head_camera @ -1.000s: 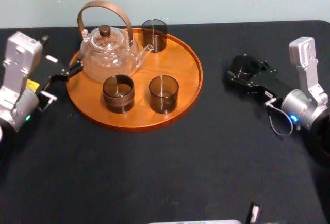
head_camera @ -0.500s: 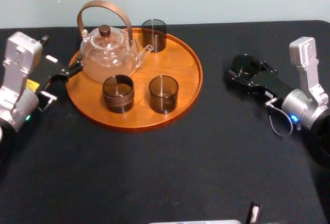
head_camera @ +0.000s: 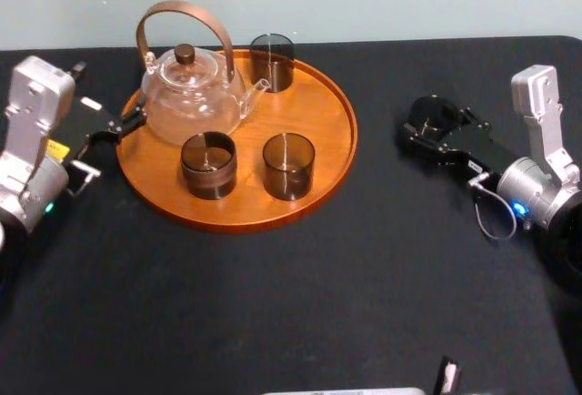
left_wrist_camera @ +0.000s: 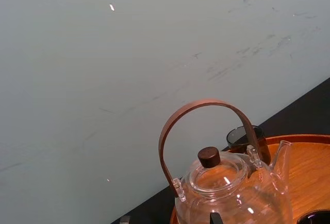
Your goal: Pick up the glass from the table and place it on the tray.
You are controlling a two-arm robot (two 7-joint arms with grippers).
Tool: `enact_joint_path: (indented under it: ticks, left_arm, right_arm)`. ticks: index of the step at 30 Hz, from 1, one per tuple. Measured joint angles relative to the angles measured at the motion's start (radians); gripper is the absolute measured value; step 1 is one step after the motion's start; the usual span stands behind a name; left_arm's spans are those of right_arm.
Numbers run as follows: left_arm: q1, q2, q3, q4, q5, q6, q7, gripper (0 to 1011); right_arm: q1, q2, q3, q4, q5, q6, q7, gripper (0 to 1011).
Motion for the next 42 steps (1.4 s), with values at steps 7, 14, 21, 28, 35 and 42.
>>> enact_joint_path:
  ticks: [7,14,21,28,35,42]
  left_arm:
    - [0.000,0.000,0.000,0.000,0.000,0.000,0.000,1001]
    - [0.000,0.000,0.000,0.000,0.000,0.000,0.000,1001]
    - [0.000,0.000,0.000,0.000,0.000,0.000,0.000,1001]
    - [0.000,0.000,0.000,0.000,0.000,0.000,0.000,1001]
    - [0.000,0.000,0.000,0.000,0.000,0.000,0.000,1001]
    - [0.000,0.000,0.000,0.000,0.000,0.000,0.000,1001]
  right_arm:
    - [0.000,0.000,0.000,-0.001,0.000,0.000,0.000,905]
    - [0.000,0.000,0.000,-0.001,0.000,0.000,0.000,905]
    - [0.000,0.000,0.000,-0.001,0.000,0.000,0.000,905]
    - [0.000,0.000,0.000,-0.001,0.000,0.000,0.000,905]
    - [0.000,0.000,0.000,-0.001,0.000,0.000,0.000,905]
    - [0.000,0.000,0.000,-0.001,0.000,0.000,0.000,904]
